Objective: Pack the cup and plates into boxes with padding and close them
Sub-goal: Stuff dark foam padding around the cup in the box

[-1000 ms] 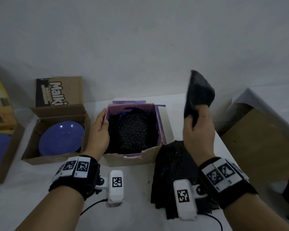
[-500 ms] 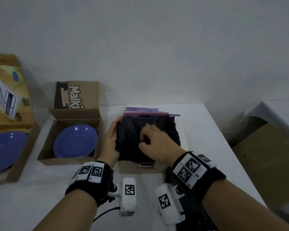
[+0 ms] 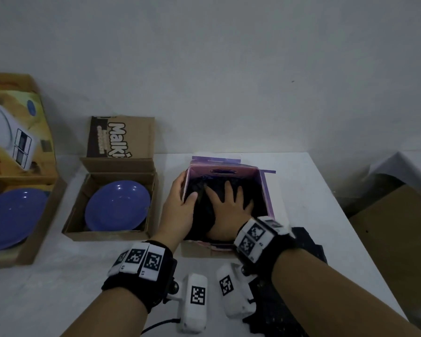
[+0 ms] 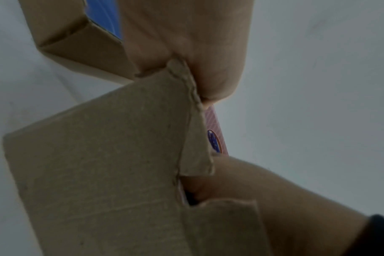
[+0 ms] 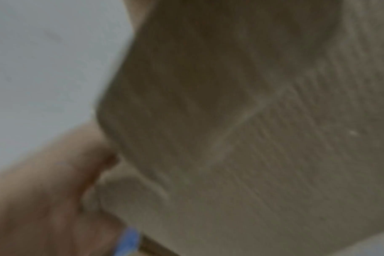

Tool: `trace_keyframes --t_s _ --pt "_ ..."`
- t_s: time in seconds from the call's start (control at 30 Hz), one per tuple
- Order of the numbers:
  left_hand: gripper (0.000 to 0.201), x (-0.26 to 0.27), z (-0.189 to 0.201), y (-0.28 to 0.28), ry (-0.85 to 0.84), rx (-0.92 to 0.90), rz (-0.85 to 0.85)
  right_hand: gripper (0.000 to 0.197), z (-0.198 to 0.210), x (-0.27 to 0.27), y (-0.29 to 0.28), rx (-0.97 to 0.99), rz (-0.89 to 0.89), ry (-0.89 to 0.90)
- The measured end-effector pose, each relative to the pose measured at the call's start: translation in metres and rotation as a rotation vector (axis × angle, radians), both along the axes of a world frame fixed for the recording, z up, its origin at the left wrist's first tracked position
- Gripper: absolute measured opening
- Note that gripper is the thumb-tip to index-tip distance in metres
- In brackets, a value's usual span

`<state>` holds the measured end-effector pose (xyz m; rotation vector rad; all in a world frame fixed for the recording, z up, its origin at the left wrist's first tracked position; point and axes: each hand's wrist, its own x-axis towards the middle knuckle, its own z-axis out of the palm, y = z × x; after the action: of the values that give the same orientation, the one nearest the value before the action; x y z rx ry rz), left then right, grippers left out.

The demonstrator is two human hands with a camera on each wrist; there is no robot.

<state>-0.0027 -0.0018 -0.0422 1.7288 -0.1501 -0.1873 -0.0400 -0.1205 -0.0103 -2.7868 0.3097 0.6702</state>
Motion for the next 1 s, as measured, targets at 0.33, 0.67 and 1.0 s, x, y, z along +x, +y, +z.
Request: trace_keyframes --t_s 0.33,0.67,1.0 --pt "0.066 0.0 0.007 -0.007 -0.019 0.315 0.039 0.093 0.018 0.001 -0.026 0.601 -0.399 -0.058" --pt "0.066 -0.002 0.01 -0.007 -0.002 0.444 0.031 0.051 0.035 -0.005 -0.037 0.999 -0.839 0.031" --pt "0.064 -0.02 0.01 -0.009 -0.011 0.354 0.039 0.112 0.036 -0.012 -0.032 0.134 -0.179 0.093"
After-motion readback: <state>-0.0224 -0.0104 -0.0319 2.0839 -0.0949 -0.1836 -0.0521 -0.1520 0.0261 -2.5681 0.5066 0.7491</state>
